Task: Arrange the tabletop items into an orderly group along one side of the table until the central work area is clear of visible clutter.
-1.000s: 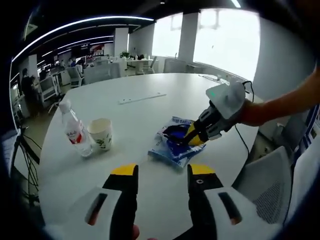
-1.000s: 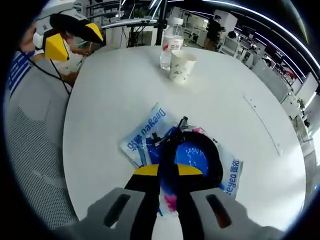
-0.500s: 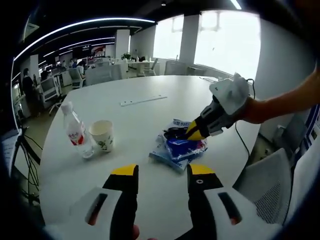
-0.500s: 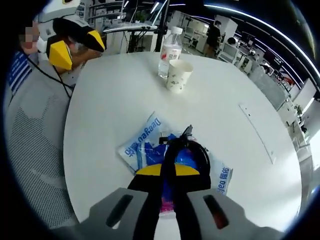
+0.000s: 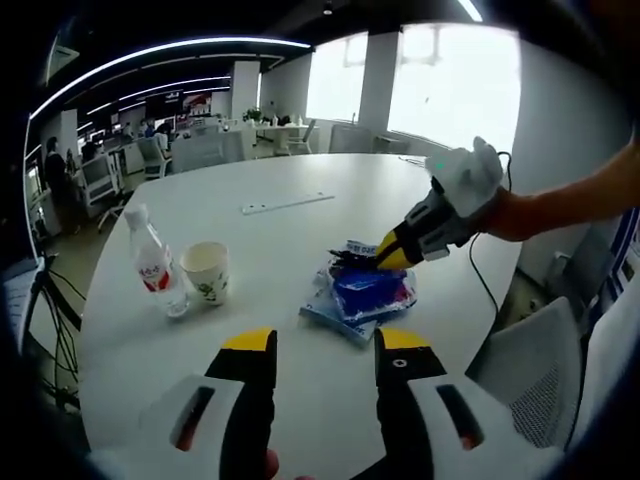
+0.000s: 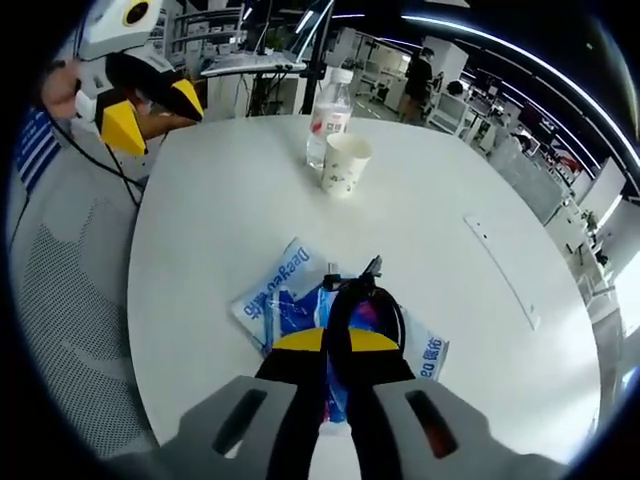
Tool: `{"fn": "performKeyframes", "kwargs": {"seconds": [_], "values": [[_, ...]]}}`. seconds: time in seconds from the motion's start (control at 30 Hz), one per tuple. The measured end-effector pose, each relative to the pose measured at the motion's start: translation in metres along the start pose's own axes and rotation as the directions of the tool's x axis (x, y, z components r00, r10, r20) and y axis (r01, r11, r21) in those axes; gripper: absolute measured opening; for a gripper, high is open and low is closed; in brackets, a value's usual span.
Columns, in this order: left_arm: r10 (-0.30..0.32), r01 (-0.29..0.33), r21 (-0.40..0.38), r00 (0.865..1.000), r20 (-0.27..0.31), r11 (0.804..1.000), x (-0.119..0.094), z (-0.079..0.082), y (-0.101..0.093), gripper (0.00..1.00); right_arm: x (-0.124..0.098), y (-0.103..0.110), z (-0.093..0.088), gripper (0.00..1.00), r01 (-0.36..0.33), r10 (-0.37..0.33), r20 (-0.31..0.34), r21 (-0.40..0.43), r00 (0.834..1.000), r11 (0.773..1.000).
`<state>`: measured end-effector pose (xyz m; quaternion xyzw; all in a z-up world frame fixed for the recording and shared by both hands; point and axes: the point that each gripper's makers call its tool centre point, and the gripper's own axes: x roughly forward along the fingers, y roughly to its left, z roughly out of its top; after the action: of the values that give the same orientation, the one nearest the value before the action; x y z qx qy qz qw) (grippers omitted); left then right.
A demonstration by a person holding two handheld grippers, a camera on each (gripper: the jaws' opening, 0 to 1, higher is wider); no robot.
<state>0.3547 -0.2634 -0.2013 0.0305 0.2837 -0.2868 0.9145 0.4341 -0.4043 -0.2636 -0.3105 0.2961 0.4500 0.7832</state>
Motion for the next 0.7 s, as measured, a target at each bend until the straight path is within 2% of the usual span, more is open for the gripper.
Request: {"fn": "performKeyframes", "kwargs": {"seconds": [0.17, 0.47, 0.7], "values": [[-0.010, 0.010, 0.002, 1.000, 0.001, 1.000, 0.001, 0.001, 0.000, 0.38, -0.007, -0.005, 0.004, 0.03, 0.021, -0.021, 0.036, 0.021, 0.999, 1.000], [-0.025, 0.025, 0.009, 1.000, 0.010, 1.000, 0.004, 0.005, 0.001, 0.38, -0.021, -0.019, 0.003, 0.02, 0.072, -0.073, 0.039, 0.026, 0.997, 0.997], [-0.051, 0.051, 0.022, 0.999, 0.001, 0.998, 0.010, 0.006, -0.004, 0.38, -0.034, -0.026, -0.005, 0.02, 0.115, -0.118, 0.043, 0.050, 0.992, 0.992]]}}
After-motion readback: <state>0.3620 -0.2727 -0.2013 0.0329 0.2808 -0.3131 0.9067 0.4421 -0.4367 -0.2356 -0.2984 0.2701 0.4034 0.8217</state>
